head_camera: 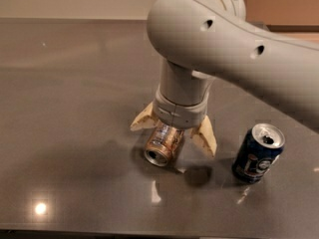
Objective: Place orange can upright
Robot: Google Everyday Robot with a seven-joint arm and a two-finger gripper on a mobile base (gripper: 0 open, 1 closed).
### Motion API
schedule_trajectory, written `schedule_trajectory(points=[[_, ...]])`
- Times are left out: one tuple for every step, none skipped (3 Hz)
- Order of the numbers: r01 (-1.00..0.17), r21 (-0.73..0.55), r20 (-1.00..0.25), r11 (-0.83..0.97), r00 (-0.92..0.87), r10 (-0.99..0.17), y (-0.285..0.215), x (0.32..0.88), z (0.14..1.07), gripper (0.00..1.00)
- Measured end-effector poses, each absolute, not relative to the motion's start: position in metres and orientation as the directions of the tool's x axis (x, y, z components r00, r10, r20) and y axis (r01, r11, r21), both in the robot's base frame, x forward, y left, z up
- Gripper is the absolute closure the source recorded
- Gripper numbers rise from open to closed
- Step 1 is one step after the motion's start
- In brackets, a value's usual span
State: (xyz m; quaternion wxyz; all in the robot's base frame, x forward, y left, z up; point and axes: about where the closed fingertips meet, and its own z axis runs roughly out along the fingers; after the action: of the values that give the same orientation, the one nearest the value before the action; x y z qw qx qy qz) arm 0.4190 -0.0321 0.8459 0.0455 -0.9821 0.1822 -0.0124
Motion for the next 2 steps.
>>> schedule_trajectory(points=[[-0.342,-0.083,0.005,-0.936,0.939,-0.344,-0.0279,0.4143,0.8476,0.0],[-0.347,-0.052,-0.003,-0.936,0.938,-0.348,-0.029,0.4133,0.8441,0.18]])
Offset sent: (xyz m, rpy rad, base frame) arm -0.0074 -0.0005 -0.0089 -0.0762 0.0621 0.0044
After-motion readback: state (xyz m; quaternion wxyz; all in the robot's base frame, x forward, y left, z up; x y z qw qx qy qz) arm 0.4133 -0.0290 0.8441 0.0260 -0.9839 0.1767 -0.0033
